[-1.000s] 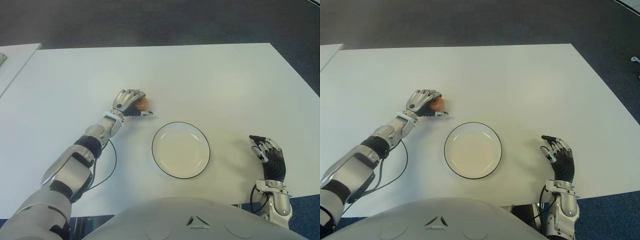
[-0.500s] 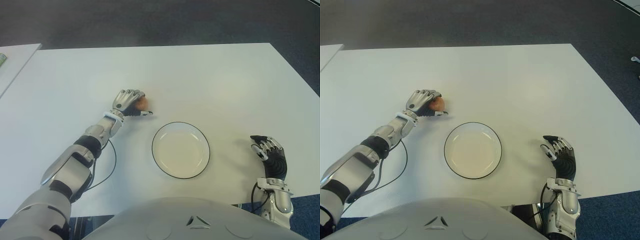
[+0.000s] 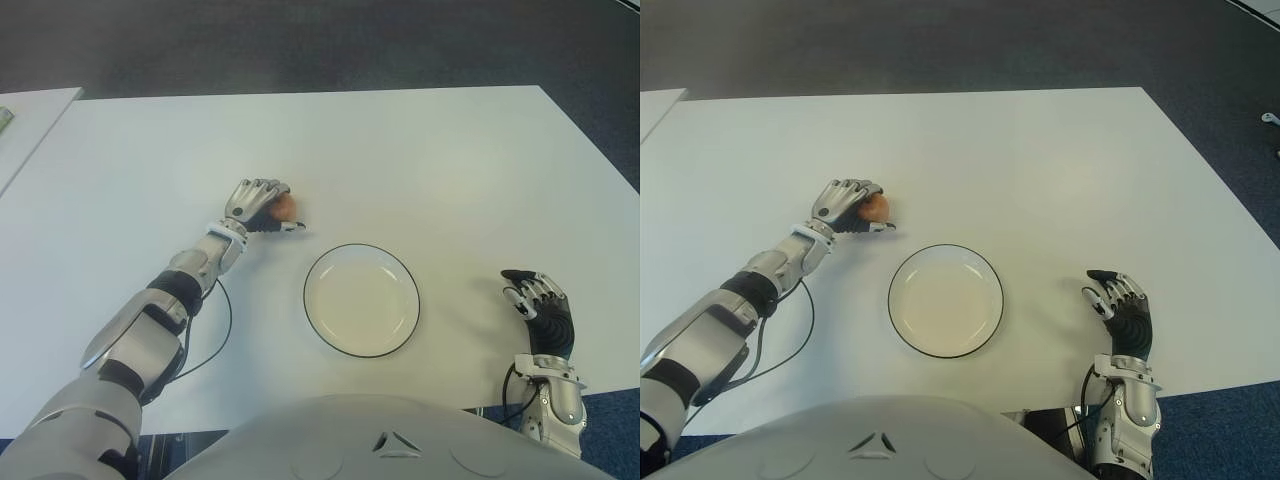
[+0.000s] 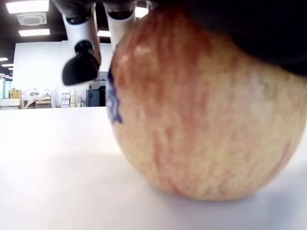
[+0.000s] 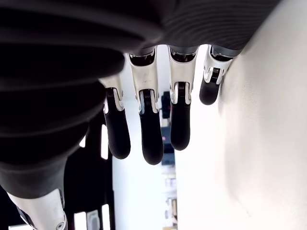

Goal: Put the apples into the plate.

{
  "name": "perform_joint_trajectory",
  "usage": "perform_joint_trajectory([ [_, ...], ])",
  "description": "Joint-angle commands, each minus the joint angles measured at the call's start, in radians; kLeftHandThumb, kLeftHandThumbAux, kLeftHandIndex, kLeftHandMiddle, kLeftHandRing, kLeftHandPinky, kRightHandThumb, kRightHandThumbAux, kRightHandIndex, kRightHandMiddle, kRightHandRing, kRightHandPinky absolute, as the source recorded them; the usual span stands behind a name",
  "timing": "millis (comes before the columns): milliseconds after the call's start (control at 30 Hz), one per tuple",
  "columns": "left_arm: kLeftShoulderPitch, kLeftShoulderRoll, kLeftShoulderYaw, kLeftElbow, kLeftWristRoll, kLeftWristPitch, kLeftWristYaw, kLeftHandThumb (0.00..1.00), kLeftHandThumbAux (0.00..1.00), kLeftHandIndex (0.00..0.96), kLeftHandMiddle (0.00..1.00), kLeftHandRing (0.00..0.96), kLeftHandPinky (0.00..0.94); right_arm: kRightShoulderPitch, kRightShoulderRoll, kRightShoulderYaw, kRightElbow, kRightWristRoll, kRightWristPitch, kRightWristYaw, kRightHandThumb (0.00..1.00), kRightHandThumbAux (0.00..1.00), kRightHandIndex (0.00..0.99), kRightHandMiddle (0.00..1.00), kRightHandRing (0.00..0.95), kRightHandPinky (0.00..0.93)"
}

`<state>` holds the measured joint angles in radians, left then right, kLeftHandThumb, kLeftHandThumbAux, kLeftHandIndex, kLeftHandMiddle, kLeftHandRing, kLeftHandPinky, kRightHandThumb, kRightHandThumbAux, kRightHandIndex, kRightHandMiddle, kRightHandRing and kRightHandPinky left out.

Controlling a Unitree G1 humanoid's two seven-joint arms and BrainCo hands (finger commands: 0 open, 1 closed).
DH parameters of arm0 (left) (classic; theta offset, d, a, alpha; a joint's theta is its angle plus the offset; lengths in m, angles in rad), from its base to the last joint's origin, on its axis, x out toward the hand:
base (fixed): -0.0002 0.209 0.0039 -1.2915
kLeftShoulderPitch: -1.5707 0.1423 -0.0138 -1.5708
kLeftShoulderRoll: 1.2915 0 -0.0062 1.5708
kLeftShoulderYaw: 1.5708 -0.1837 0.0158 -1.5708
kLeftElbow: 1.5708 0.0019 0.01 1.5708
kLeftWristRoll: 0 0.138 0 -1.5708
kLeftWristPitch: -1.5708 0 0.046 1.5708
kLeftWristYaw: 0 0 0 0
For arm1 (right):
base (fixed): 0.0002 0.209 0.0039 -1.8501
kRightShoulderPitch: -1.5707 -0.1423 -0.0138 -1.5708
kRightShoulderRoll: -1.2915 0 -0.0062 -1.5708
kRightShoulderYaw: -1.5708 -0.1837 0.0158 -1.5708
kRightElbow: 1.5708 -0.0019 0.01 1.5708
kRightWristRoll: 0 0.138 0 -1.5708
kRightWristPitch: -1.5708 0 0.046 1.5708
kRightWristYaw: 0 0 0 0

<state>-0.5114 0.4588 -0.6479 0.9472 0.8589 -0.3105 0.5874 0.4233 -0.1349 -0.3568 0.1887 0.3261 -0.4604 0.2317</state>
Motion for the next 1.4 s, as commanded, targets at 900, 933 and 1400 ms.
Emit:
perform_joint_trajectory([
  [900, 0.203, 0.203, 0.326, -0.831, -0.120, 0.052, -0.437, 0.742, 0.695, 0.443, 0.835, 0.818, 0.723, -0.013, 0.040, 0.039, 0.145, -0.039, 0.023, 0.022, 0.267, 0.681, 0.401, 0.378, 0.257, 0.080],
  [933, 0.208, 0.196, 0.329, -0.844, -0.117, 0.061, -0.446, 0.742, 0.695, 0.443, 0.835, 0.818, 0.720, -0.014, 0.041, 0.040, 0.148, -0.042, 0.020, 0.022, 0.267, 0.681, 0.400, 0.377, 0.256, 0.080],
  [1400, 0.262, 0.173, 0.340, -0.955, -0.107, 0.090, -0.565, 0.743, 0.695, 0.444, 0.852, 0.806, 0.557, 0.005, 0.047, 0.062, 0.124, -0.083, 0.020, -0.007, 0.225, 0.636, 0.440, 0.370, 0.225, 0.076],
])
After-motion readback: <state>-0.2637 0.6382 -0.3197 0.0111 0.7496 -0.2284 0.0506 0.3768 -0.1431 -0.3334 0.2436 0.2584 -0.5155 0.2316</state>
